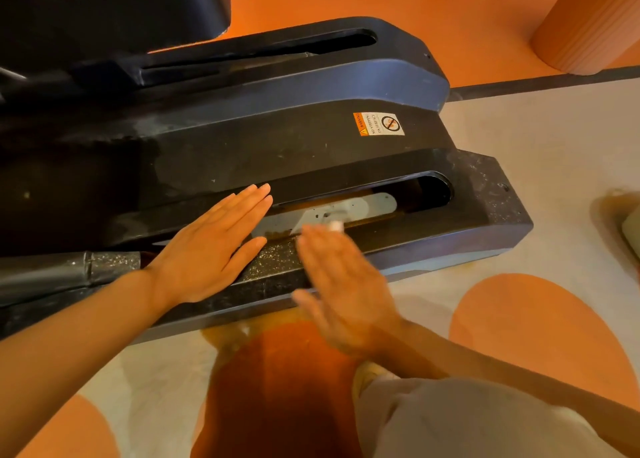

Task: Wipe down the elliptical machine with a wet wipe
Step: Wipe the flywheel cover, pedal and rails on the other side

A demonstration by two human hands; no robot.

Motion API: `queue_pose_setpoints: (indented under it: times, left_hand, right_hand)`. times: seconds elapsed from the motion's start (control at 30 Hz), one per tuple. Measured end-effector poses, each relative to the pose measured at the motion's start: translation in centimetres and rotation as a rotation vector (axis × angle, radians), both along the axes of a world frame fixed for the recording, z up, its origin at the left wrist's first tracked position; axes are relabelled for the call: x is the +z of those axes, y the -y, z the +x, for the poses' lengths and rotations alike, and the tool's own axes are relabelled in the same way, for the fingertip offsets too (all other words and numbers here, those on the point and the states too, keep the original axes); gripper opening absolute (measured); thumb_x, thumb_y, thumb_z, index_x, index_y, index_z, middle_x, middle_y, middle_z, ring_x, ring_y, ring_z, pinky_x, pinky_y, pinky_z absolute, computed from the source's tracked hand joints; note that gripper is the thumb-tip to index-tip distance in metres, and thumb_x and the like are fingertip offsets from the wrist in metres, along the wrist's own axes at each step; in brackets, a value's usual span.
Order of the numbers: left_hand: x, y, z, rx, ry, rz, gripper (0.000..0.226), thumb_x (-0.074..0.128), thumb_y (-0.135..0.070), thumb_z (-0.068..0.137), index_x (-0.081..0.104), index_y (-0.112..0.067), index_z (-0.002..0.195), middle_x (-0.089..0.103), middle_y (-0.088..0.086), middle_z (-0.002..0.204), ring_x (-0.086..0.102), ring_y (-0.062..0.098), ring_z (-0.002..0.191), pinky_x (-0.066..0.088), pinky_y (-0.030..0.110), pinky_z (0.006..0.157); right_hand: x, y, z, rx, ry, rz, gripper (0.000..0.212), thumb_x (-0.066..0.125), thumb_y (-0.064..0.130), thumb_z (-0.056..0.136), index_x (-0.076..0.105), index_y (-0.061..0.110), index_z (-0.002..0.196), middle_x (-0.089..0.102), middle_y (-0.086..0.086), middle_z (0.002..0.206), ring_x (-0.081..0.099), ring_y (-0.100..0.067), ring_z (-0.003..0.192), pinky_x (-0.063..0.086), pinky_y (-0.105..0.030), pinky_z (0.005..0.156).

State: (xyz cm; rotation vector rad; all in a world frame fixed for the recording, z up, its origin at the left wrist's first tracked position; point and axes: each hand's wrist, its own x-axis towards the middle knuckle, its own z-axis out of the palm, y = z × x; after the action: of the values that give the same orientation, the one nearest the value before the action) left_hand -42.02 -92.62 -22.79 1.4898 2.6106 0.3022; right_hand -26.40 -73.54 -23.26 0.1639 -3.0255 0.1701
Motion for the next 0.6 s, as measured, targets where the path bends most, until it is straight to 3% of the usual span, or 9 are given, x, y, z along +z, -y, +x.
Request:
queue_pose_setpoints:
  times: [0.07,0.13,0.2,0.3,0.43,0.5,0.6]
  left_hand:
    - [0.0,0.0,0.0,-0.004,0.001,0.010,0.065,0.013,-0.057,0.104,0.014,-0.019,0.156,0.010,-0.002,0.163,-0.004,-0.001,0.149,-0.004,0.016,0.119]
    - [0.0,0.1,-0.1,-0.003,0.009,0.018,0.064,0.014,-0.056,0.104,0.014,-0.019,0.156,0.010,-0.003,0.163,-0.005,-0.002,0.149,-0.006,0.014,0.118]
    - [0.1,0.1,-0.2,-0.003,0.030,0.012,0.066,0.011,-0.058,0.103,0.012,-0.020,0.156,0.008,-0.004,0.164,-0.006,-0.003,0.149,-0.006,0.014,0.118]
    - [0.0,0.1,-0.2,0.004,0.054,0.010,0.068,0.005,-0.063,0.100,0.009,-0.023,0.156,0.004,-0.007,0.164,-0.007,-0.004,0.148,-0.007,0.013,0.118]
    - [-0.2,0.0,-0.2,0.013,0.069,-0.001,0.067,0.006,-0.062,0.099,0.005,-0.026,0.155,-0.001,-0.010,0.164,-0.010,-0.004,0.148,-0.010,0.012,0.116]
    - [-0.2,0.0,-0.2,0.018,0.073,0.001,0.066,0.007,-0.062,0.098,0.003,-0.027,0.154,-0.002,-0.012,0.163,-0.011,-0.006,0.147,-0.010,0.012,0.116]
    - [-0.1,-0.1,-0.1,0.024,0.091,0.006,0.067,0.005,-0.064,0.096,0.003,-0.029,0.154,-0.002,-0.013,0.162,-0.010,-0.006,0.147,-0.007,0.014,0.116]
  right_hand:
    - [-0.4,1.0,-0.3,0.183,0.019,0.002,0.066,0.028,0.047,0.101,0.031,0.003,0.149,0.028,-0.016,0.157,0.021,-0.027,0.147,0.014,-0.041,0.122]
    - [-0.5,0.3,-0.1,0.231,0.031,0.004,0.065,0.027,0.045,0.102,0.029,0.003,0.151,0.025,-0.015,0.158,0.018,-0.026,0.148,0.012,-0.039,0.121]
    - [-0.3,-1.1,0.7,0.171,0.040,-0.022,0.064,0.028,0.045,0.101,0.027,0.005,0.151,0.024,-0.014,0.159,0.018,-0.026,0.148,0.015,-0.040,0.120]
    - [0.0,-4.3,2.5,-0.097,0.007,-0.017,0.066,0.026,0.049,0.101,0.024,0.007,0.151,0.025,-0.014,0.158,0.019,-0.026,0.147,0.021,-0.044,0.119]
    - [1.0,-7.0,3.3,-0.426,0.027,0.021,0.069,0.019,0.052,0.101,0.024,0.005,0.152,0.024,-0.013,0.158,0.017,-0.026,0.146,0.016,-0.045,0.114]
    - [1.2,-6.1,2.5,-0.456,0.051,0.030,0.071,0.018,0.053,0.100,0.025,0.003,0.151,0.026,-0.016,0.157,0.018,-0.029,0.146,0.015,-0.045,0.115]
    - [1.5,-2.3,0.1,-0.236,0.043,0.046,0.069,0.026,0.050,0.097,0.043,0.001,0.142,0.044,-0.020,0.147,0.039,-0.033,0.137,0.023,-0.047,0.111]
